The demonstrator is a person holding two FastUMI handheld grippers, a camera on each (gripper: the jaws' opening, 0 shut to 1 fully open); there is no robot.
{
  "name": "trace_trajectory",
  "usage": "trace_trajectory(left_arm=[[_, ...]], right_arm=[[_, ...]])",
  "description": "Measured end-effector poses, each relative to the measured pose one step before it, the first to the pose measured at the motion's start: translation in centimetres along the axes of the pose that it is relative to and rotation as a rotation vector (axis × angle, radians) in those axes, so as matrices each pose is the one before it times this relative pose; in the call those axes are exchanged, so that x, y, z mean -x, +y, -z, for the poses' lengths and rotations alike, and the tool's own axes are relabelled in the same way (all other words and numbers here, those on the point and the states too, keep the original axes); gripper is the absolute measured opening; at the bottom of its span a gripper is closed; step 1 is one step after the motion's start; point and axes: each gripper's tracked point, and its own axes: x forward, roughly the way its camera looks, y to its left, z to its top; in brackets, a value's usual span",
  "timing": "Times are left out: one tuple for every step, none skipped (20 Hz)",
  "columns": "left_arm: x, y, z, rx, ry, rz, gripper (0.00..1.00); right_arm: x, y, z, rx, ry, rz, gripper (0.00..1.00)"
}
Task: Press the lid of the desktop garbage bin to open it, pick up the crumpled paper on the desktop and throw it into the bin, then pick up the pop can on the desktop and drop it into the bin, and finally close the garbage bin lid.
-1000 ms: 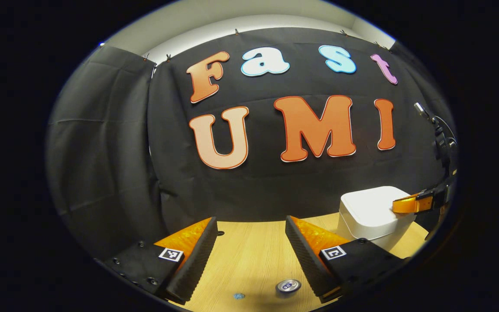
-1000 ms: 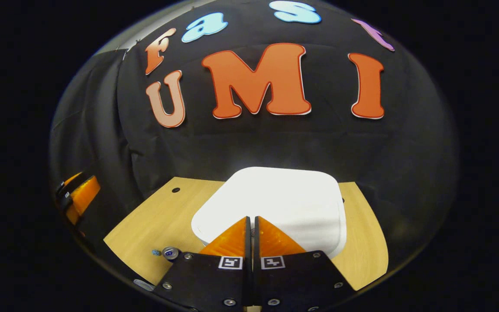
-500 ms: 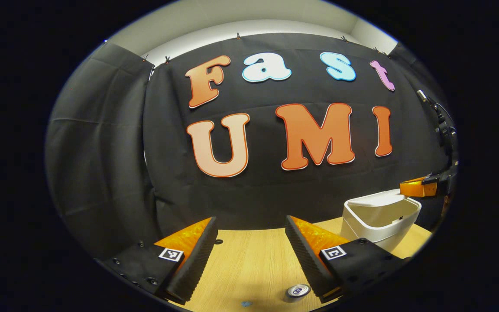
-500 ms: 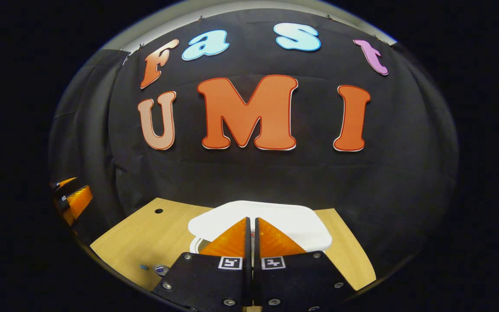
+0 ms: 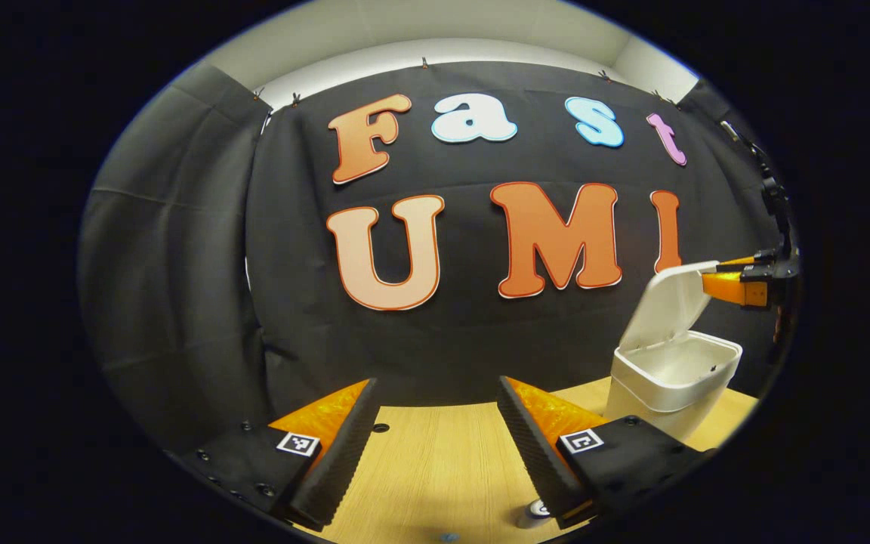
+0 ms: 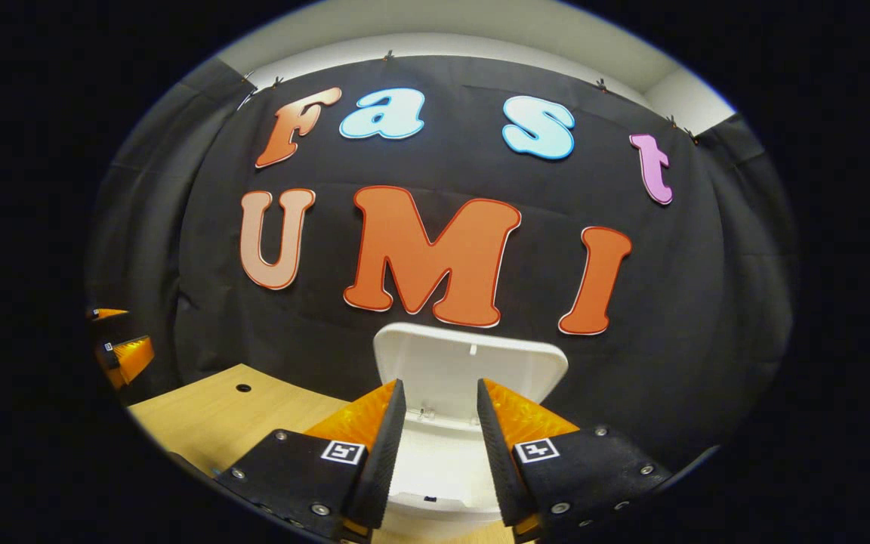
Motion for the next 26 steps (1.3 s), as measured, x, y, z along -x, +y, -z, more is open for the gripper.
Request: trace_trajectory(left_arm=[[-0.057, 0.215, 0.940, -0.00762, 0.01099, 0.00478, 0.99], [-0.104, 0.094, 0.953, -0.00661, 0.01492, 0.00980, 0.99], [0.004, 0.129, 1.014, -0.00487, 0.01341, 0.00892, 1.00], [-0.269, 0.015, 1.157, -0.00355, 0.01639, 0.01375, 0.99], [-0.116, -0.132, 1.478, -0.00784, 0.02753, 0.01369, 0.95], [-0.217, 0.165, 1.395, -0.00644, 0.03099, 0.00547, 0.99], [-0.207, 0.059, 1.260, 0.00318, 0.02855, 0.00733, 1.00], [-0.308, -0.065, 1.425, 0.00712, 0.03670, 0.01228, 0.99], [0.118, -0.048, 1.447, 0.01217, 0.03102, 0.01335, 1.00], [0.017, -0.188, 1.341, 0.01011, 0.03507, 0.01460, 1.00], [0.064, -0.058, 1.334, 0.00207, 0.03197, 0.00893, 1.00], [-0.176, 0.125, 0.877, -0.00689, 0.03250, 0.00758, 1.00], [-0.136, -0.120, 1.196, -0.00653, 0.03284, 0.01469, 1.00], [-0.062, -0.298, 1.320, -0.00800, 0.04057, 0.02213, 1.00], [-0.064, -0.483, 1.552, -0.00966, 0.03261, 0.01631, 1.00], [-0.054, -0.158, 1.163, -0.01101, 0.02790, 0.00975, 1.00], [-0.109, -0.196, 1.157, -0.01079, 0.03089, 0.00776, 1.00], [-0.020, -0.128, 0.857, -0.00560, 0.02438, 0.00832, 1.00], [-0.219, -0.261, 1.027, -0.00204, 0.02470, 0.01108, 0.96], [-0.121, -0.308, 0.850, -0.00141, 0.02307, 0.00778, 1.00], [0.015, -0.264, 0.758, -0.00312, 0.01854, 0.00999, 1.00], [-0.382, -0.234, 0.788, -0.00111, 0.00642, 0.01549, 1.00], [-0.204, -0.014, 0.680, -0.00079, 0.01611, 0.01475, 1.00], [-0.037, -0.083, 0.810, -0.00214, 0.02530, 0.01428, 1.00], [-0.329, 0.011, 0.711, -0.00234, 0.01225, 0.01017, 1.00], [-0.608, 0.118, 0.847, -0.00035, 0.02331, 0.00478, 1.00]], right_arm=[[0.333, 0.519, -0.194, 0.00122, -0.00492, -0.00728, 0.60], [0.158, 0.650, -0.080, -0.00429, -0.00379, -0.01071, 0.64], [0.051, 0.672, 0.189, -0.00836, 0.00914, -0.01284, 0.67], [0.224, 0.873, 0.844, -0.01469, 0.03179, -0.02034, 0.70], [0.222, 1.209, 0.709, -0.01579, 0.01863, -0.02984, 0.71], [0.154, 1.255, 0.278, -0.00918, 0.00433, -0.02591, 0.71], [0.081, 1.015, 0.461, -0.00175, 0.00568, -0.02006, 0.71], [0.171, 1.003, 0.636, 0.00090, 0.00778, -0.01939, 0.71], [0.028, 1.039, 0.604, -0.00033, 0.01092, -0.02054, 0.73], [-0.003, 1.071, 0.700, -0.00469, 0.01151, -0.02370, 0.77], [0.055, 1.063, 0.682, -0.00676, 0.01448, -0.02533, 0.80], [-0.129, 0.865, 0.617, -0.00523, 0.01496, -0.02250, 0.84], [-0.143, 0.776, 0.617, -0.00197, 0.01602, -0.01800, 0.87], [-0.201, 0.561, 0.756, 0.00187, 0.01810, -0.01075, 0.91], [-0.140, 0.391, 0.699, 0.00645, 0.01710, -0.00471, 0.93], [-0.204, 0.425, 0.843, 0.00897, 0.01853, -0.00696, 0.93], [-0.214, 0.515, 0.719, 0.00614, 0.01971, -0.01149, 0.94], [-0.177, 0.477, 0.561, 0.00103, 0.01299, -0.01281, 0.94], [-0.101, 0.585, 0.361, -0.00121, 0.00747, -0.01531, 0.94], [-0.192, 0.524, 0.420, -0.00038, 0.00984, -0.01305, 0.94], [-0.146, 0.432, 0.538, 0.00025, 0.01100, -0.00943, 0.94], [-0.137, 0.365, 0.664, -0.00061, 0.01263, -0.00663, 0.94], [-0.239, 0.288, 0.906, -0.00309, 0.02020, -0.00744, 0.94], [-0.066, 0.330, 0.902, -0.00411, 0.02303, -0.01012, 0.94], [-0.123, 0.275, 0.710, -0.00435, 0.01629, -0.00601, 0.95], [0.003, 0.267, 0.729, -0.00423, 0.01300, -0.00464, 0.94]])
